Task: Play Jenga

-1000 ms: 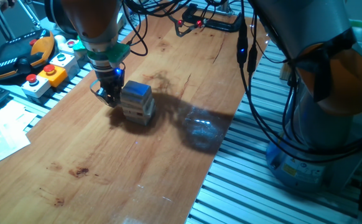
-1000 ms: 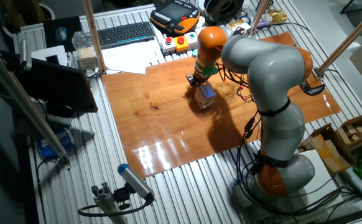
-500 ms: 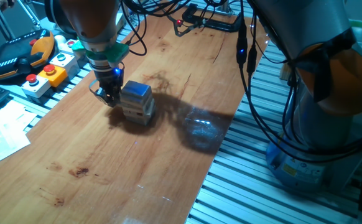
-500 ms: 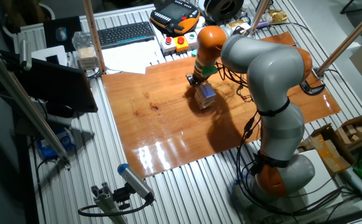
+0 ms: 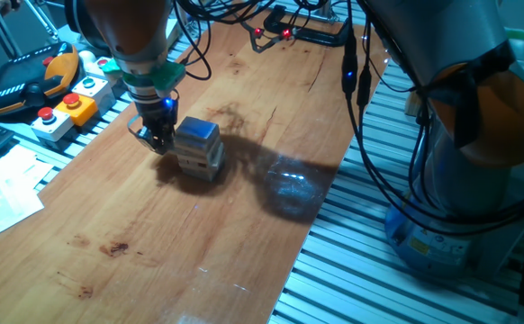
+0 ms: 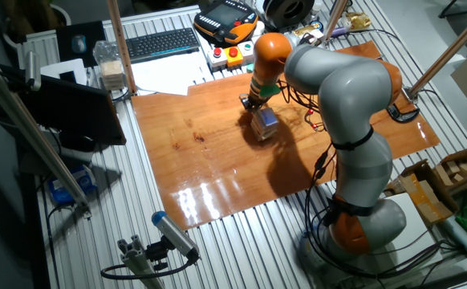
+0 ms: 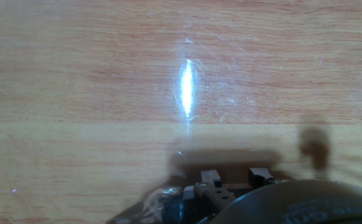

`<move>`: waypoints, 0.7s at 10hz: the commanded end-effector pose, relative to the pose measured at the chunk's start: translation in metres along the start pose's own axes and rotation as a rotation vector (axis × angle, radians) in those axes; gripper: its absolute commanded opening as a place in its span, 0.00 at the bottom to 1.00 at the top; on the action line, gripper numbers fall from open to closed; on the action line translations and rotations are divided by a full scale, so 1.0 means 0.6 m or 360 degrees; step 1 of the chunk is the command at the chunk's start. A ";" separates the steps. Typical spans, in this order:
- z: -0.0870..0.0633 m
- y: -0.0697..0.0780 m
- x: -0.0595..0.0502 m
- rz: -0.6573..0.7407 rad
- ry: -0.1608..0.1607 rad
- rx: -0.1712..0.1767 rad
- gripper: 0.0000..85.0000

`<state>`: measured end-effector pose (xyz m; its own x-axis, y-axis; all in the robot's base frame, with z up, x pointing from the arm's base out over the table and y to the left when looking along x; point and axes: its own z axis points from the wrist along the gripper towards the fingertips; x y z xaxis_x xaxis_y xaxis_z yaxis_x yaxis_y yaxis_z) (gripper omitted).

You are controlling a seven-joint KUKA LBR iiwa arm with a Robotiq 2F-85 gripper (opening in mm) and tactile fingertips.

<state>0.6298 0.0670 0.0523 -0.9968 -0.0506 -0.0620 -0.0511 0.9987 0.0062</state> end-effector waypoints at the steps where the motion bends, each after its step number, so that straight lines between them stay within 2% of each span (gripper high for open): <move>1: 0.000 0.000 -0.001 0.0000 0.0000 0.0000 0.01; 7: 0.001 0.001 -0.004 -0.0002 0.0000 -0.0002 0.01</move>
<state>0.6323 0.0676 0.0520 -0.9967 -0.0521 -0.0621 -0.0527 0.9986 0.0076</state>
